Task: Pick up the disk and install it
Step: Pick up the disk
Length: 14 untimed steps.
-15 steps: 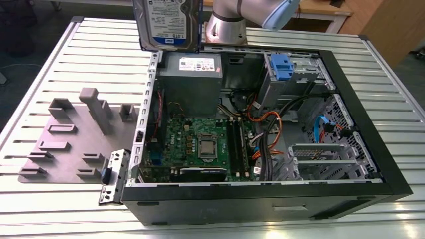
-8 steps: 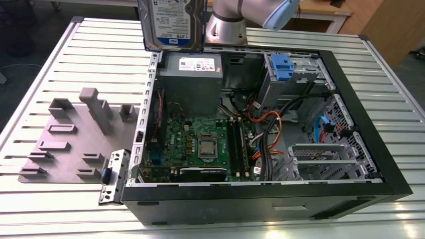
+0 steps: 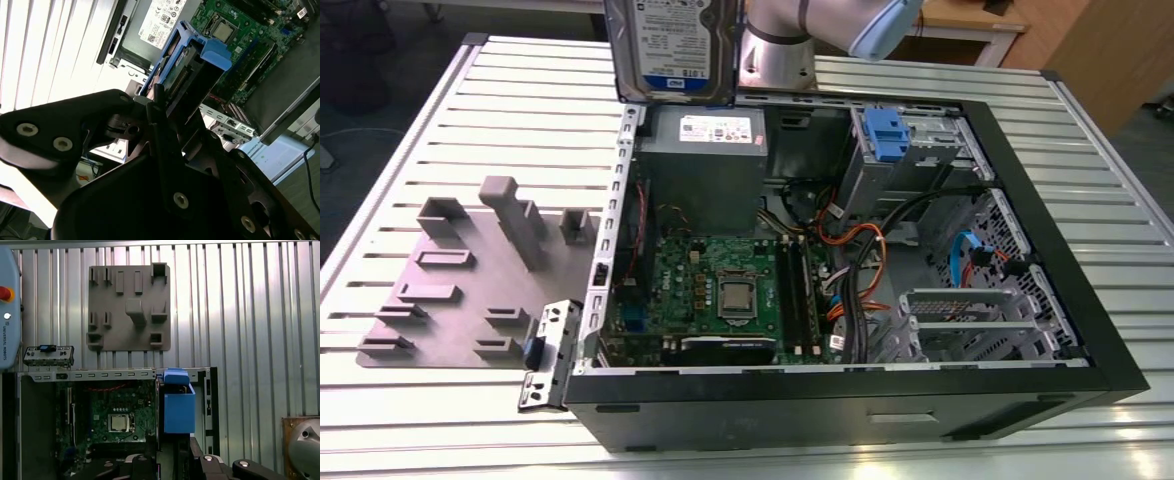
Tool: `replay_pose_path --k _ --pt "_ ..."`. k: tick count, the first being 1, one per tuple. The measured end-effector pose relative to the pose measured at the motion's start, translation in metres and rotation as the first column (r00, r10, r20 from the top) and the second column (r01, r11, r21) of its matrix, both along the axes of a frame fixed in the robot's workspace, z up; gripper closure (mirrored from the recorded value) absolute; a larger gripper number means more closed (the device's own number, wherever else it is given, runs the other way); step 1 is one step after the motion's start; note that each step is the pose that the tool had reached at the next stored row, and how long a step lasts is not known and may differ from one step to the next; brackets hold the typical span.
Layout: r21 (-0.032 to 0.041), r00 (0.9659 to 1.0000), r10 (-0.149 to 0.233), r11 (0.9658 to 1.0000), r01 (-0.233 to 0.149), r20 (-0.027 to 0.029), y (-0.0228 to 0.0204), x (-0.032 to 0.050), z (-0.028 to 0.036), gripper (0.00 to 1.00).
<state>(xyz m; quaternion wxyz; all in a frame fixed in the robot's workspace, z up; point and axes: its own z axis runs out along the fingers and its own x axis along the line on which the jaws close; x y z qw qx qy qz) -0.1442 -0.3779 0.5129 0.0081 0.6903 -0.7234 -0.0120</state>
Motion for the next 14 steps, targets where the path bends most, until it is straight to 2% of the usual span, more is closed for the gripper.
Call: replay_pose_path --k 14 --pt "0.0 1.0 0.0 1.0 0.0 0.0 0.0 0.0111 -0.0001 0.65"
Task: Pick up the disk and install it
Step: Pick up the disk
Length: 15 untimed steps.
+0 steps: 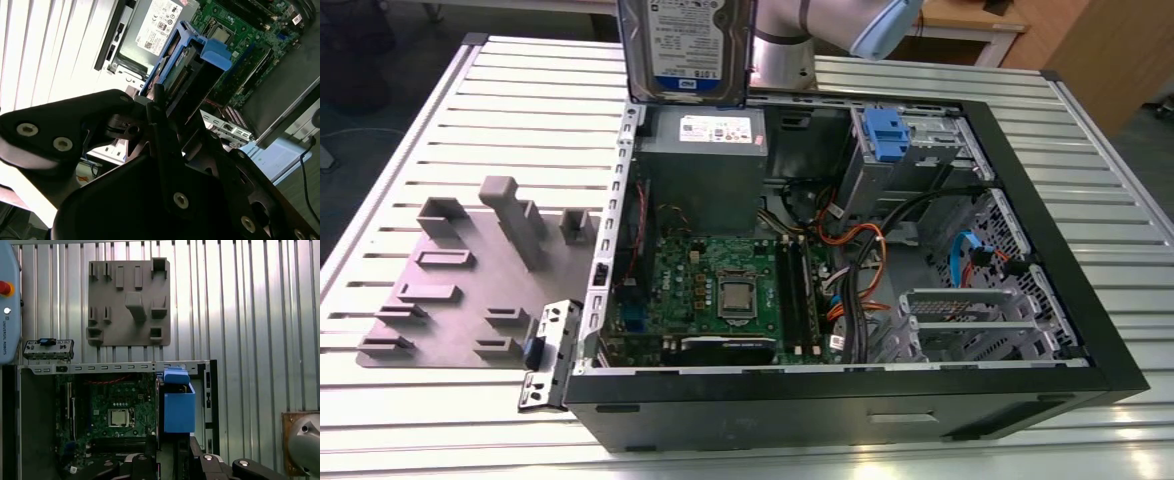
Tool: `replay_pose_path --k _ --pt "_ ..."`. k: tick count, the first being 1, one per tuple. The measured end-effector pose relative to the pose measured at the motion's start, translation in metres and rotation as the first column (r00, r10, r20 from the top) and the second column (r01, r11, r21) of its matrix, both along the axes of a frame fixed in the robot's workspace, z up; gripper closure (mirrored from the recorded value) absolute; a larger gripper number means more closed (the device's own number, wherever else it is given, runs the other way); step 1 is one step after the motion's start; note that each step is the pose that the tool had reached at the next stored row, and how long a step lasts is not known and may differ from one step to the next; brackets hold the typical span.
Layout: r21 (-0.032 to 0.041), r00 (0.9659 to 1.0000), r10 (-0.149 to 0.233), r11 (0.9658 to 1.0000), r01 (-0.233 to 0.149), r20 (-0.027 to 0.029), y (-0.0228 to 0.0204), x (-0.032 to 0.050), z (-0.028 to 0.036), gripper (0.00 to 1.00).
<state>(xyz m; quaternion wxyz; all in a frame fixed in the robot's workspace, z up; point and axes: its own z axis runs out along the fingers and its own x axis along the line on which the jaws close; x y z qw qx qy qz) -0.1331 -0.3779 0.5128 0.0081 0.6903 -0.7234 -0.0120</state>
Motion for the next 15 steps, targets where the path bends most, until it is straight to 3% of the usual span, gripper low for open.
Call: replay_pose_path --k 15 --pt "-0.0001 1.0 0.0 1.0 0.0 0.0 0.0 0.0108 -0.0001 0.65"
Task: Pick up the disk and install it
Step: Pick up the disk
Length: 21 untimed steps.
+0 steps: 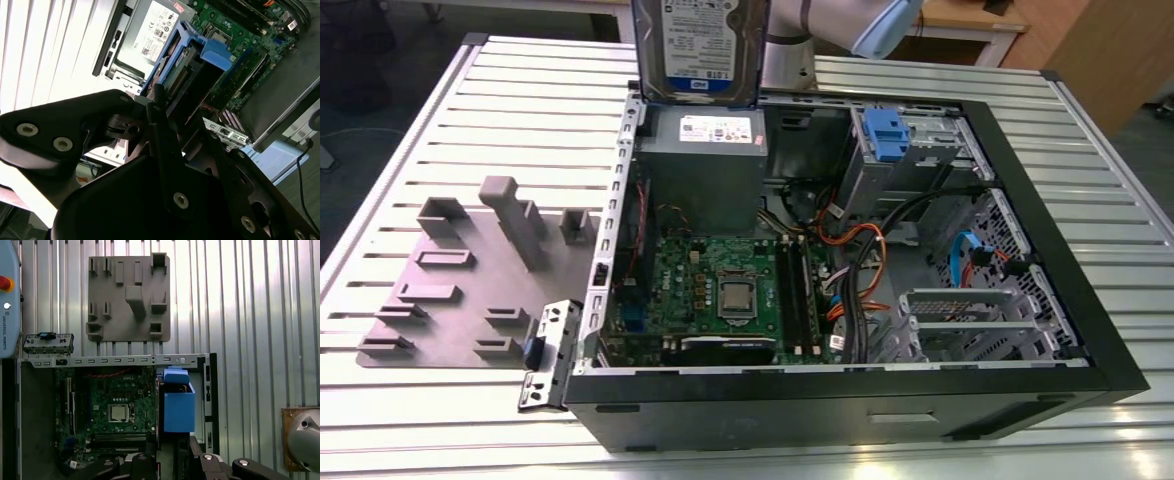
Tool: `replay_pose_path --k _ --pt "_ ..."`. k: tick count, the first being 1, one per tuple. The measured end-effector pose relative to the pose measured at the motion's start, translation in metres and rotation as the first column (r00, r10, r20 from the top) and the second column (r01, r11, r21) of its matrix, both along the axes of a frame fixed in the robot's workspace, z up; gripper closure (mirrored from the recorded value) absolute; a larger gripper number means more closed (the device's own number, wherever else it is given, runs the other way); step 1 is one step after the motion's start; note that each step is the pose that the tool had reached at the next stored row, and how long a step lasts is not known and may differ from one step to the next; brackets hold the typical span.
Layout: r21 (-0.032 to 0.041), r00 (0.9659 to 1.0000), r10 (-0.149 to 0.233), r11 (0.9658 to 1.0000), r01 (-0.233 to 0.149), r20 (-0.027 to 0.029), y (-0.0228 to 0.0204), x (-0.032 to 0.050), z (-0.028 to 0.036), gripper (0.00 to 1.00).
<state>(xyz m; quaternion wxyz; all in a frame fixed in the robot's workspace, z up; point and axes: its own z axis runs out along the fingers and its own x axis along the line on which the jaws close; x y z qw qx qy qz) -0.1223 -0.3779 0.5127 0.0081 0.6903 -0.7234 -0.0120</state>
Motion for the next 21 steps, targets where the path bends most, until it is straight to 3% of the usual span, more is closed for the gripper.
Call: replay_pose_path --k 21 --pt "0.0001 1.0 0.0 1.0 0.0 0.0 0.0 0.0128 -0.0002 0.65"
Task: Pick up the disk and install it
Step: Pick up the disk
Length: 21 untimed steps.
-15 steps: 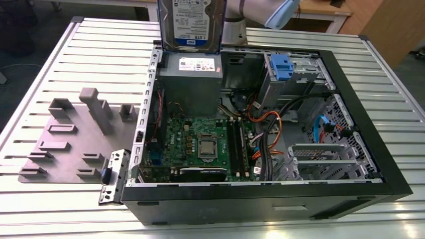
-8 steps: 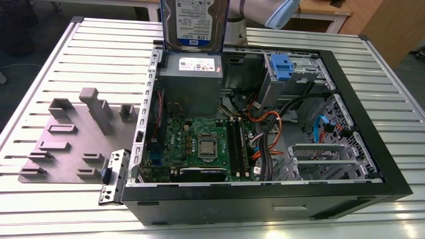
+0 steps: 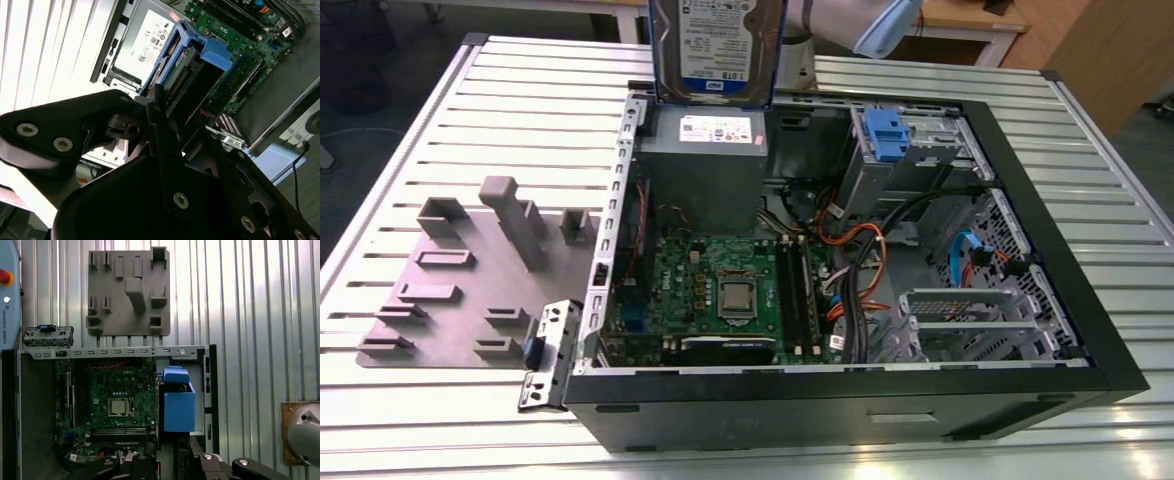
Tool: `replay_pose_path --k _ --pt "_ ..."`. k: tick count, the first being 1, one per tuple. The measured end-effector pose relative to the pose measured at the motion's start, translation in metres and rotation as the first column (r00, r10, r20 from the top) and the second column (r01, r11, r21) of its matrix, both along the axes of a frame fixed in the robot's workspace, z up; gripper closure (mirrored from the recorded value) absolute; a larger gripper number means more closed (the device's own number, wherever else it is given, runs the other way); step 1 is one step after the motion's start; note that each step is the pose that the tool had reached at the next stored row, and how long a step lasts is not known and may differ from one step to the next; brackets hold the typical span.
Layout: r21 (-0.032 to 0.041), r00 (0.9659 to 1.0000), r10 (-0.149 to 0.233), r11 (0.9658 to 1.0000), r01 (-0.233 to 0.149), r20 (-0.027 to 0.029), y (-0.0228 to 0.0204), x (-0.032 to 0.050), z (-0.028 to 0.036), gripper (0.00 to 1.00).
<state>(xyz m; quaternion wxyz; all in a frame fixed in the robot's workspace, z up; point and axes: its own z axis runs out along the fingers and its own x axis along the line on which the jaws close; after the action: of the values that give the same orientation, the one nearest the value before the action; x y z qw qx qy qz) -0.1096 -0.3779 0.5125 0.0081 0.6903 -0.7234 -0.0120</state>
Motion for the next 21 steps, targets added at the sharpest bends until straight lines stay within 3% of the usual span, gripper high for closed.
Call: replay_pose_path --k 21 --pt "0.0 1.0 0.0 1.0 0.0 -0.0001 0.0 0.0112 -0.0001 0.65"
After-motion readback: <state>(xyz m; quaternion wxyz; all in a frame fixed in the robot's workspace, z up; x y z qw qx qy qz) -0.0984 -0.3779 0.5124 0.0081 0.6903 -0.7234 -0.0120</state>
